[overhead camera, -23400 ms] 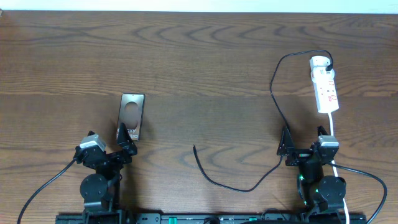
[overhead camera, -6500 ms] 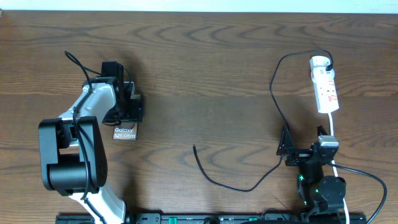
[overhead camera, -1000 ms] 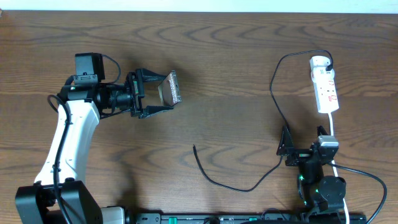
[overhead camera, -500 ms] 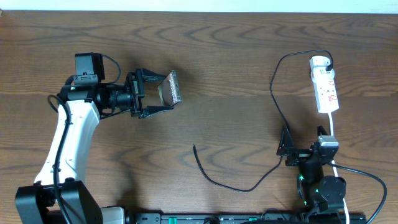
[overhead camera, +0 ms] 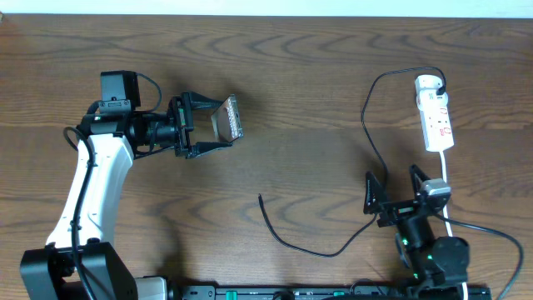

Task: Plug charger to phone and switch on socket
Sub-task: 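Move the right gripper toward the phone held by the left gripper, then grasp the phone's edge with the right gripper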

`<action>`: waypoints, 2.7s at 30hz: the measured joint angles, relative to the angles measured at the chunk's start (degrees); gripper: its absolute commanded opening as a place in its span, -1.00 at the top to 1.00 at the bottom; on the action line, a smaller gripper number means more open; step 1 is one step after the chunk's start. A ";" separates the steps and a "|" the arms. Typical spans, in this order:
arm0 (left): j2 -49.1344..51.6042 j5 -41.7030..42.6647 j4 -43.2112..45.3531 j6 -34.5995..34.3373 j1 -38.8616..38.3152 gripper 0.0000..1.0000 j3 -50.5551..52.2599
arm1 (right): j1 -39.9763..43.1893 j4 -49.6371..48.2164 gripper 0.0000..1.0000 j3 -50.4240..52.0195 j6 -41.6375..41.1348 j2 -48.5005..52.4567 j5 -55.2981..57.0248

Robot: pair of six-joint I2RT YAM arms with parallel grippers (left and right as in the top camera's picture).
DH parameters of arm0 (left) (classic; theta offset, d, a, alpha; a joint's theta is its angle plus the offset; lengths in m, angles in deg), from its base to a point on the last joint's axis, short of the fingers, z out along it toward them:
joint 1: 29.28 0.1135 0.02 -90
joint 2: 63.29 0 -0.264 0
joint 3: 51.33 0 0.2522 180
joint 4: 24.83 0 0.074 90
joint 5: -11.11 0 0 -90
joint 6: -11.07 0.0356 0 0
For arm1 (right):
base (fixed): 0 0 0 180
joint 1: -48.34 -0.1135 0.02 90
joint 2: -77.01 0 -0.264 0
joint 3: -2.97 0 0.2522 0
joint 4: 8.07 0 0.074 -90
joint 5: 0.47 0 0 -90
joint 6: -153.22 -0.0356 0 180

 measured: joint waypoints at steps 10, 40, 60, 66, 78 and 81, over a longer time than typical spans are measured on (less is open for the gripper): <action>0.02 -9.77 -0.42 1.49 -0.17 0.86 0.00 | 0.00 17.51 -0.98 -33.46 -1.11 31.30 -10.67; 0.02 -43.17 -13.16 3.87 -3.63 0.86 0.04 | -14.08 8.87 -0.97 -66.90 -7.56 104.98 -61.20; 0.02 -49.94 -13.18 -2.36 -11.39 0.86 0.04 | -28.61 5.03 -0.79 -66.93 -8.61 106.97 -52.43; 0.02 -49.16 -12.94 -5.07 -12.74 0.86 0.04 | -28.72 4.96 -0.55 -66.93 -10.38 106.97 -50.07; 0.02 -48.17 -12.68 -6.56 -12.94 0.86 0.04 | -29.05 4.92 -0.07 -66.93 -11.69 106.97 -48.30; 0.02 -47.54 -12.28 -6.56 -12.94 0.86 0.04 | -29.05 4.92 -0.01 -66.93 -11.80 106.97 -48.06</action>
